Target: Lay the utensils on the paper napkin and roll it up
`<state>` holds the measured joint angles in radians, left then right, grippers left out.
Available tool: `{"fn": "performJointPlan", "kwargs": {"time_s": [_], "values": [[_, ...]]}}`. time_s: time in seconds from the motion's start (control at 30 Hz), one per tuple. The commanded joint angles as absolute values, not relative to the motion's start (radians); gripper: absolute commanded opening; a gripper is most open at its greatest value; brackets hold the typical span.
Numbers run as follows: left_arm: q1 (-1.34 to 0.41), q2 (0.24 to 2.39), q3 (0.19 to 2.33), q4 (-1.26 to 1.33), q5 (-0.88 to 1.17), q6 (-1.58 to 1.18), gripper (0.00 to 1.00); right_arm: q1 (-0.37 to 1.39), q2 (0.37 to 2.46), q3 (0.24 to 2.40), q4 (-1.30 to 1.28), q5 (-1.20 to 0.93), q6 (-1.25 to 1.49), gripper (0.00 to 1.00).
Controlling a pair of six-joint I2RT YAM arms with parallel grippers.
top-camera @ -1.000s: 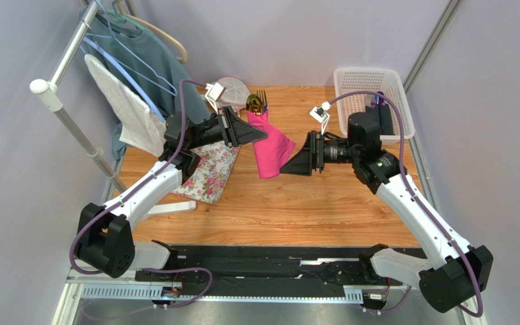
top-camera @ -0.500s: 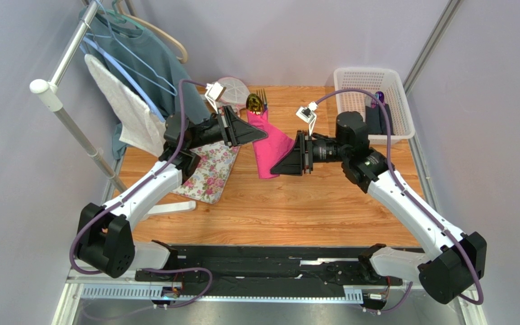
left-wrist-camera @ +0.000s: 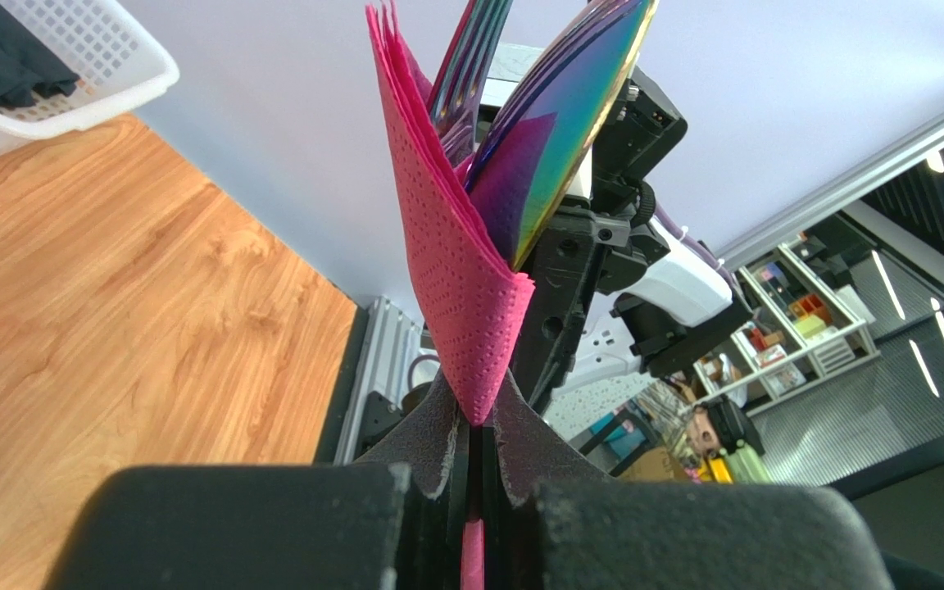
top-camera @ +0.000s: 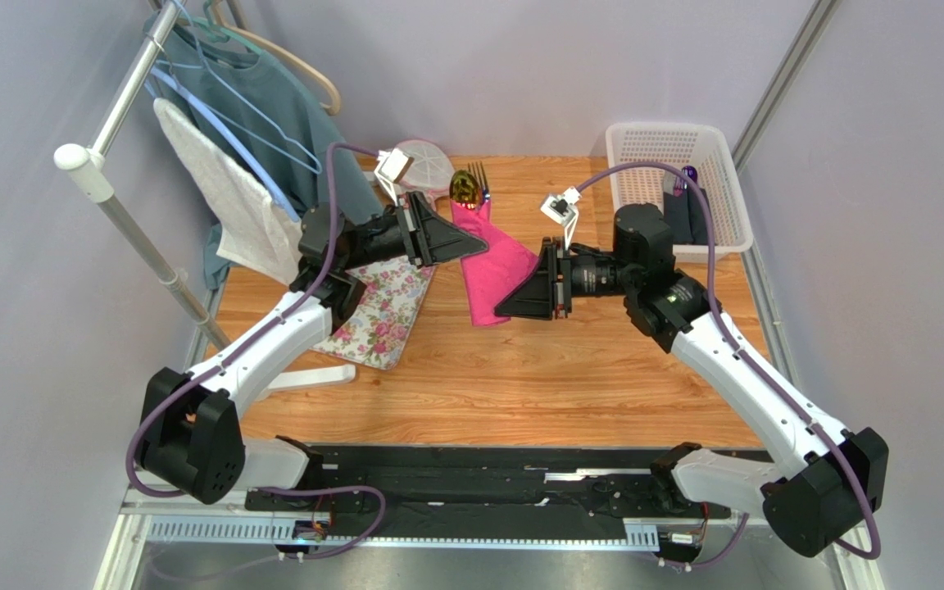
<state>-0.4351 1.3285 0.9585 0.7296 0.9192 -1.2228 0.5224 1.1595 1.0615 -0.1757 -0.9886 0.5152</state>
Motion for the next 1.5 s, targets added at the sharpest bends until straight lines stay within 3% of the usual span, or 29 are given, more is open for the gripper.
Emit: {"fn": "performJointPlan", "kwargs": {"time_s": [0.0, 0.07, 0.2, 0.23, 0.27, 0.37, 0.4, 0.43, 0.53, 0.6, 0.77, 1.17, 1.2, 1.37, 1.47], "values": [[-0.428, 1.325, 1.017, 0.785, 0.904, -1.218, 0.0, 0.522, 1.127, 1.092, -0.247, -0.979, 0.457, 0.33], [-0.428, 1.325, 1.017, 0.787, 0.905, -1.218, 0.0, 0.52, 1.126, 1.1, -0.274, -0.969, 0.439, 0.38], [-0.428, 1.325, 1.019, 0.785, 0.905, -1.22, 0.0, 0.514, 1.123, 1.101, -0.311, -0.98, 0.404, 0.33], [-0.428, 1.325, 1.017, 0.785, 0.904, -1.218, 0.0, 0.512, 1.123, 1.101, -0.313, -0.985, 0.397, 0.13], [-0.428, 1.327, 1.016, 0.785, 0.904, -1.218, 0.0, 0.514, 1.121, 1.101, -0.313, -0.992, 0.391, 0.05], [-0.428, 1.327, 1.014, 0.788, 0.907, -1.219, 0.0, 0.511, 1.117, 1.101, -0.307, -1.002, 0.382, 0.0], [-0.428, 1.327, 1.014, 0.788, 0.907, -1.22, 0.0, 0.511, 1.117, 1.103, -0.31, -0.999, 0.38, 0.03], [-0.428, 1.327, 1.014, 0.787, 0.908, -1.22, 0.0, 0.508, 1.118, 1.106, -0.32, -0.985, 0.37, 0.24], [-0.428, 1.327, 1.014, 0.79, 0.911, -1.216, 0.0, 0.471, 1.117, 1.144, -0.42, -0.974, 0.327, 0.55], [-0.426, 1.327, 1.009, 0.79, 0.91, -1.213, 0.0, 0.416, 1.109, 1.189, -0.515, -0.966, 0.308, 0.64], [-0.425, 1.331, 0.991, 0.808, 0.911, -1.226, 0.0, 0.284, 1.088, 1.265, -0.589, -0.997, 0.304, 0.68], [-0.426, 1.331, 0.983, 0.821, 0.913, -1.233, 0.0, 0.276, 1.161, 1.347, -0.48, -1.061, 0.416, 0.67], [-0.426, 1.33, 0.983, 0.821, 0.91, -1.233, 0.0, 0.276, 1.161, 1.345, -0.48, -1.06, 0.414, 0.66], [-0.426, 1.327, 0.982, 0.828, 0.911, -1.241, 0.0, 0.275, 1.173, 1.328, -0.457, -1.032, 0.406, 0.3], [-0.426, 1.327, 0.982, 0.824, 0.917, -1.243, 0.0, 0.279, 1.186, 1.312, -0.384, -1.046, 0.457, 0.16]]}}
